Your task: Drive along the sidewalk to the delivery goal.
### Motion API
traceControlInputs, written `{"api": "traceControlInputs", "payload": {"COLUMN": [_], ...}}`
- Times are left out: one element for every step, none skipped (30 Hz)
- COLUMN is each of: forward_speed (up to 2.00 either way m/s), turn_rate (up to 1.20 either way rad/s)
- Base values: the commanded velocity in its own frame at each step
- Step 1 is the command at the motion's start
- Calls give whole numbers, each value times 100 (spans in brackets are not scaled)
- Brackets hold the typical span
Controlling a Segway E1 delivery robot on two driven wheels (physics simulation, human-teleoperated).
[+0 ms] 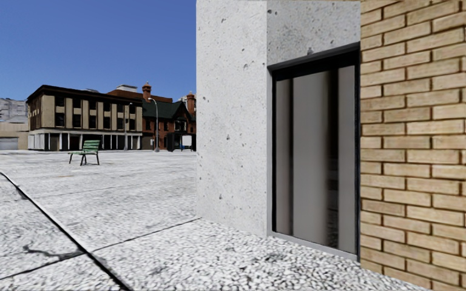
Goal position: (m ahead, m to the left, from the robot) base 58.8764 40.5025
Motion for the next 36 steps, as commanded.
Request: {"api": "traceControlInputs", "payload": {"forward_speed": [0,0,0,0,0,0,0,0,0,0,0,0,0,0,0,0,0,0,0,0,0,0,0,0,20,90,90,116,125,136,145,145,148,149,149,149], "turn_rate": [120,120,120,120,120,120,120,120,120,120,120,120,120,120,120,120,120,120,120,120,0,0,0,0,0,0,0,0,0,0,0,0,0,0,0,0]}}
